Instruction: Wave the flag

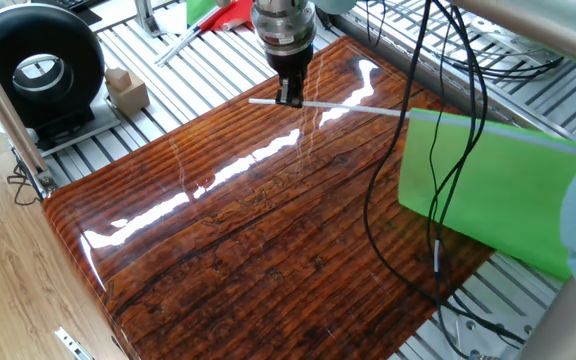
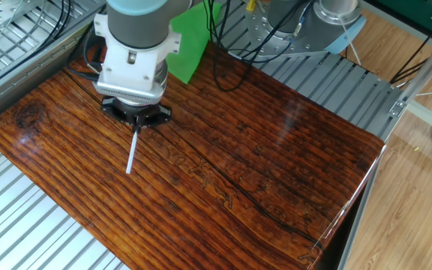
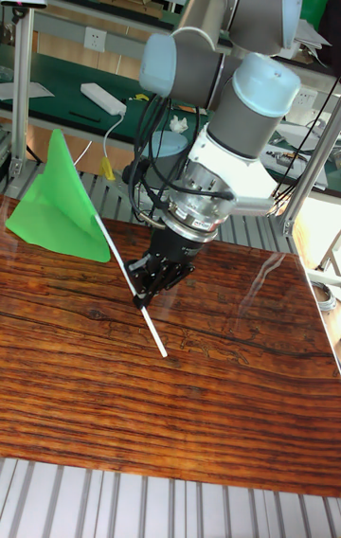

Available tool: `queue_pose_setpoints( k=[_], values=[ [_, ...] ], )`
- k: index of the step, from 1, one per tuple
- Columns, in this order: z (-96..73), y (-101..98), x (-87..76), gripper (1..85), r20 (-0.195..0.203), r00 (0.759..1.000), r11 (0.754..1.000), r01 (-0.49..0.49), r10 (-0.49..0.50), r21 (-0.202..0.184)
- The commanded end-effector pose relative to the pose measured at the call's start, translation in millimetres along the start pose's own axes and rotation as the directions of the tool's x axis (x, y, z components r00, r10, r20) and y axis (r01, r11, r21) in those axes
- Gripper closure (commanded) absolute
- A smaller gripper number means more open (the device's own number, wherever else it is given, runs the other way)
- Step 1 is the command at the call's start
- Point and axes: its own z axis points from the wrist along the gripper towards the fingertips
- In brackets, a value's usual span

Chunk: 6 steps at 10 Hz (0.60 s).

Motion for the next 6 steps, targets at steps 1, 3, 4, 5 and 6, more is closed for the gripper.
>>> queue_pose_setpoints(
  k=[1,3,4,5,6],
  values=[
    [8.4,1.6,-8.6,84.7,0.047,0.999,1.000,-0.009,0.010,-0.028],
    [9.9,12.3,-10.6,84.7,0.050,0.995,0.994,-0.084,0.087,-0.072],
    [9.6,23.6,-14.6,84.7,0.053,0.984,0.980,-0.161,0.168,-0.117],
    [10.5,29.7,-19.1,84.7,0.066,0.970,0.964,-0.223,0.234,-0.147],
    [11.0,35.7,-20.7,84.7,0.062,0.949,0.939,-0.294,0.309,-0.176]
  ],
)
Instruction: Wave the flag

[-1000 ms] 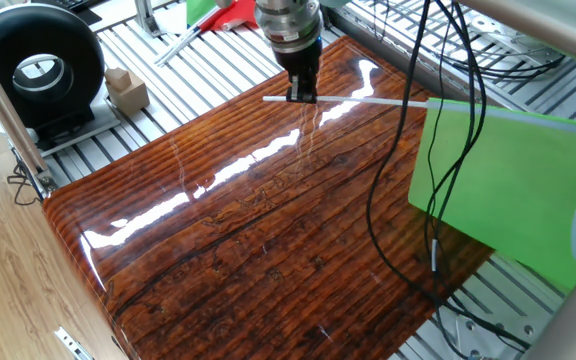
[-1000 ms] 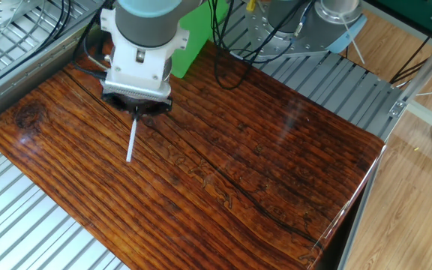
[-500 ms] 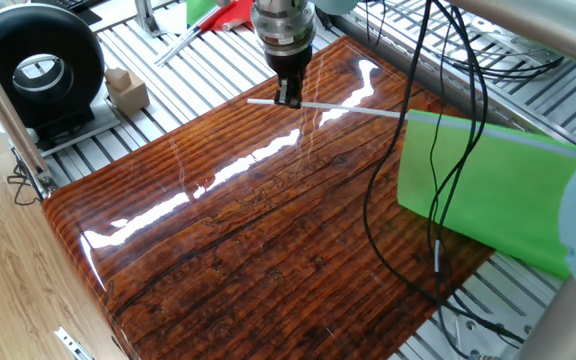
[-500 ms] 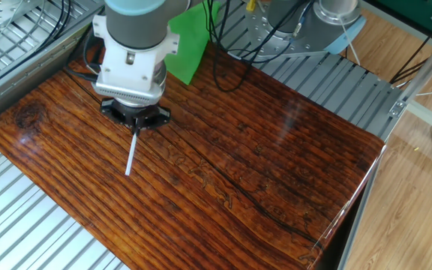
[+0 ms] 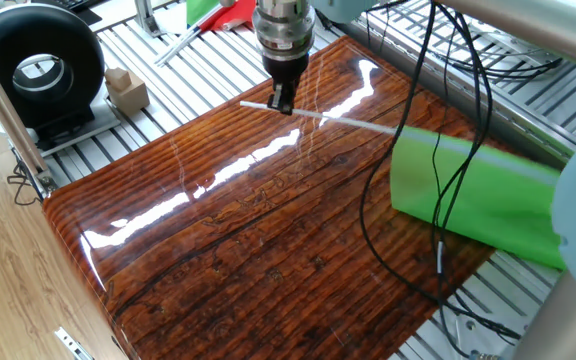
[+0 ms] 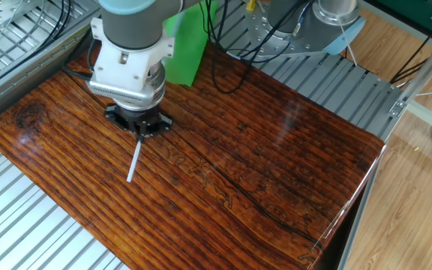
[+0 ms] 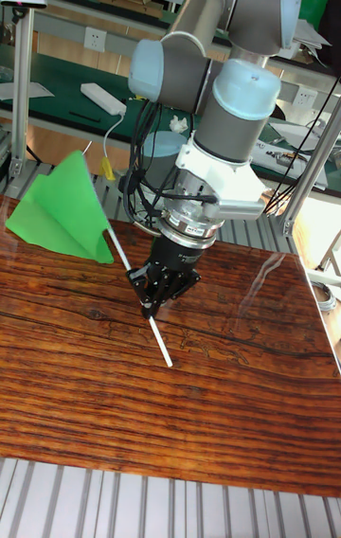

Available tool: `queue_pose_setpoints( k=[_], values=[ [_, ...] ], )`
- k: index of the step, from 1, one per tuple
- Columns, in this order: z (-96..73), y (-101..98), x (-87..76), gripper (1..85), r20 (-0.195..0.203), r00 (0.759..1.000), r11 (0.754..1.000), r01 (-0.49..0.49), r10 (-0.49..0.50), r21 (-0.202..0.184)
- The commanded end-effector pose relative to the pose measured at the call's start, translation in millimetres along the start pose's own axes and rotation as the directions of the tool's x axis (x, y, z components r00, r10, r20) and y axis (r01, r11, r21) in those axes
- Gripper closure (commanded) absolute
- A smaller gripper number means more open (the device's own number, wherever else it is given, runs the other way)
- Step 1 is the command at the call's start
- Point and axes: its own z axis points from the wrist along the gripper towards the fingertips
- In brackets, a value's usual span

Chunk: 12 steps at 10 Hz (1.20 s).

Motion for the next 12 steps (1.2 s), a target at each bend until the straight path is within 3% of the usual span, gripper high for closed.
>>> queue_pose_setpoints(
  k=[1,2,5,8,9,12],
  values=[
    [0.9,22.9,-7.4,84.7,0.029,0.971,0.967,-0.234,0.238,-0.101],
    [-0.9,25.9,-8.2,84.7,0.033,0.954,0.949,-0.292,0.297,-0.118],
    [6.2,25.1,-12.8,84.7,0.073,0.956,0.952,-0.272,0.284,-0.142],
    [17.8,22.3,-10.0,84.7,0.095,0.988,0.990,-0.111,0.120,-0.091],
    [19.6,16.0,-8.2,84.7,0.094,0.995,0.999,-0.020,0.025,-0.048],
    [22.4,28.1,-15.3,84.7,0.116,0.993,0.998,0.001,0.007,-0.066]
  ],
)
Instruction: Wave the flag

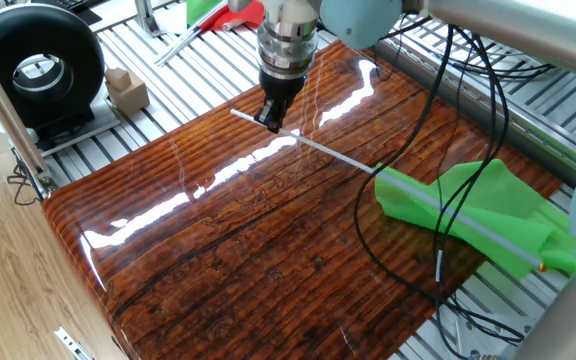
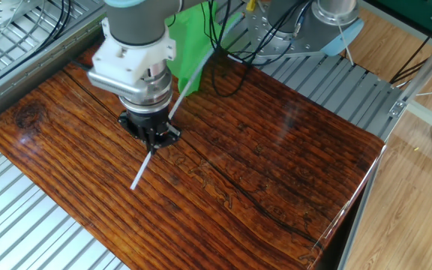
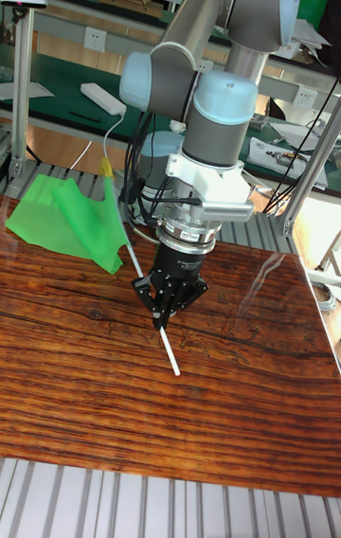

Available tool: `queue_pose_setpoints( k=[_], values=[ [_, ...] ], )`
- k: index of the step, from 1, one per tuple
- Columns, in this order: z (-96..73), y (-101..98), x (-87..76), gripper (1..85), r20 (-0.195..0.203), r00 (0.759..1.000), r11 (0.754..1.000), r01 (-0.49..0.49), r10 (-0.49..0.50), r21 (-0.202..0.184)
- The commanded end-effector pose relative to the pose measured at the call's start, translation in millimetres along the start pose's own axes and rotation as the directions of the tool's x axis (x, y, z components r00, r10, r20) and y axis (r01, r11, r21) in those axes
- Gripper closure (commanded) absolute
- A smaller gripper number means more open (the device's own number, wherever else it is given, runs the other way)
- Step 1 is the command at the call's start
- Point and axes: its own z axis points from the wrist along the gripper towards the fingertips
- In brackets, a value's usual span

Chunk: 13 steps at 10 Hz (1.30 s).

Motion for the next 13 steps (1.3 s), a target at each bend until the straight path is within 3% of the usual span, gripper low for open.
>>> queue_pose_setpoints(
  k=[1,2,3,4,6,7,8,13],
  values=[
    [3.3,7.2,-4.6,84.7,0.021,0.999,1.000,0.025,-0.025,-0.015],
    [4.1,7.2,-4.6,82.7,0.024,0.999,0.999,0.030,-0.030,-0.019],
    [6.0,8.4,-4.8,67.7,0.030,0.999,0.999,0.044,-0.043,-0.029],
    [8.7,9.9,-5.9,58.3,0.041,0.998,0.997,0.056,-0.054,-0.044],
    [11.0,9.1,-4.9,51.7,0.044,0.997,0.997,0.062,-0.060,-0.049],
    [10.3,8.2,-5.7,59.7,0.048,0.997,0.997,0.064,-0.062,-0.045],
    [7.3,0.7,-4.9,84.3,0.049,0.997,0.998,0.056,-0.055,-0.011],
    [4.7,5.0,-1.7,84.7,0.039,0.999,0.999,0.033,-0.032,-0.025]
  ],
)
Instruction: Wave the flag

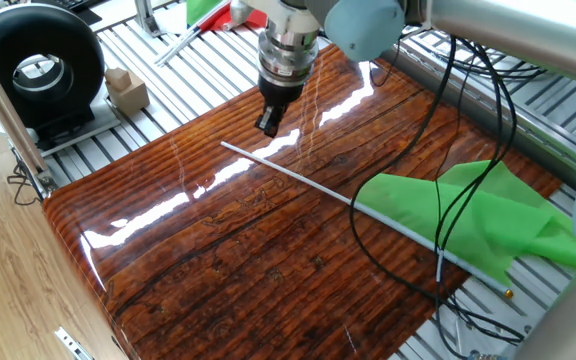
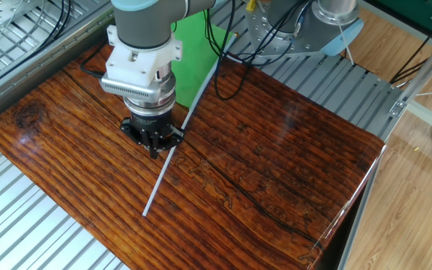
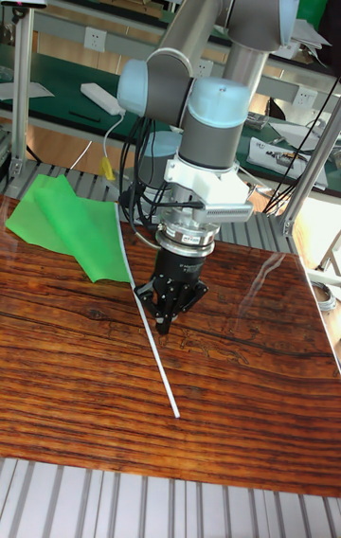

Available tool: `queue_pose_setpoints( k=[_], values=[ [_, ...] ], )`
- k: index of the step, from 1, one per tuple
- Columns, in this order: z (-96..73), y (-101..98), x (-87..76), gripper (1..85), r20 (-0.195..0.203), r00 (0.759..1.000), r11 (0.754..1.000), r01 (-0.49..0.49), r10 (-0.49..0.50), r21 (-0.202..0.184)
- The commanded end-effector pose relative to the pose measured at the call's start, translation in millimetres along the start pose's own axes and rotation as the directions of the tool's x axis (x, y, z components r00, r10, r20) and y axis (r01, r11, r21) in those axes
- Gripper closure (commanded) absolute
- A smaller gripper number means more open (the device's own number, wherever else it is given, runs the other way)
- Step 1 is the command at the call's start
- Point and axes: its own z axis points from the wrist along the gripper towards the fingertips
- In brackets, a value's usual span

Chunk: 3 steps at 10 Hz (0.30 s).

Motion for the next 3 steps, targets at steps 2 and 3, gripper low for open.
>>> queue_pose_setpoints(
  k=[2,3],
  values=[
    [-0.9,2.1,-1.3,84.7,0.005,1.000,1.000,-0.013,0.013,-0.014],
    [-0.8,2.4,-0.6,84.7,0.002,1.000,1.000,-0.012,0.012,-0.015]
  ],
)
